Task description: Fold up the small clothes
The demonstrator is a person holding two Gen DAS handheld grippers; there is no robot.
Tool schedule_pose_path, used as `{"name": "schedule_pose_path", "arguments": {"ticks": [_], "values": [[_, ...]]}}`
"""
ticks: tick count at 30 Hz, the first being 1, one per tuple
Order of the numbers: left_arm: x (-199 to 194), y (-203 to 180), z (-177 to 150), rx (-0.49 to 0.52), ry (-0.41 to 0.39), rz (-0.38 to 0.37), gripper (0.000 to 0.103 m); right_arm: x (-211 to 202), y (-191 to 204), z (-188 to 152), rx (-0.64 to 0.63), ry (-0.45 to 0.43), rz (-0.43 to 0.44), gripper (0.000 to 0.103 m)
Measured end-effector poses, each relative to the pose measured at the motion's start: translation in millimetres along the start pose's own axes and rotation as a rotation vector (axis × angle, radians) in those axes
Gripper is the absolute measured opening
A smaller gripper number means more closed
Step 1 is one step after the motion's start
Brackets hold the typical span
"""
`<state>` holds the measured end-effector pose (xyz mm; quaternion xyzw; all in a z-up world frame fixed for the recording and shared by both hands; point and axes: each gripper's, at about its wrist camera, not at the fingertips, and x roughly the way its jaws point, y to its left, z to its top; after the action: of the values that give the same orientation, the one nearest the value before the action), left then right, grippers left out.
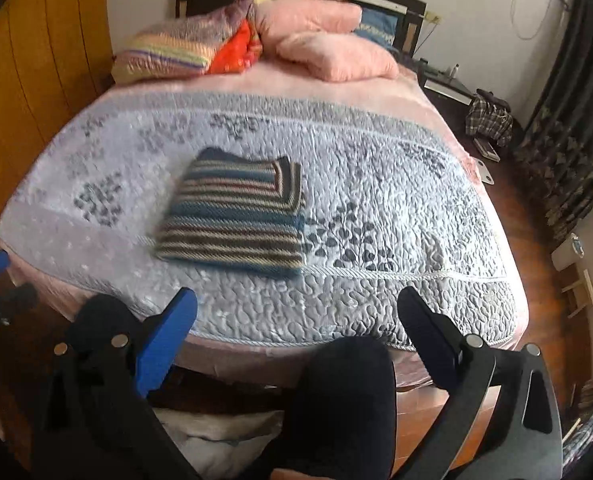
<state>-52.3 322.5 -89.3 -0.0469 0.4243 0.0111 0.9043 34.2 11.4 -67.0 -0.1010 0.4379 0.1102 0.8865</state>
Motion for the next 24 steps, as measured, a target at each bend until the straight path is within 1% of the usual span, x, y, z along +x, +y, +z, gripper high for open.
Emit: {"name": "schedule_pose_path", "arguments": {"ticks": [3, 9, 13, 24], "values": [[-12, -7, 4, 0.006, -0.008, 0.025, 0.088, -25, 6, 2, -0.010, -0.034, -0.007, 0.100], [-19, -14, 9, 0.008, -0.020, 0.013, 0.088, -54, 11, 2, -0.017, -0.087, -0.024, 0.100], [-21, -16, 11, 0.006, -0.031, 0.003, 0.088, -54, 13, 0, -0.026, -0.085, -0.032, 0.100], [-26, -22, 12, 0.017, -0.035, 0.017, 0.088, -61, 15, 1, -0.017, -0.104, -0.026, 0.100]]}}
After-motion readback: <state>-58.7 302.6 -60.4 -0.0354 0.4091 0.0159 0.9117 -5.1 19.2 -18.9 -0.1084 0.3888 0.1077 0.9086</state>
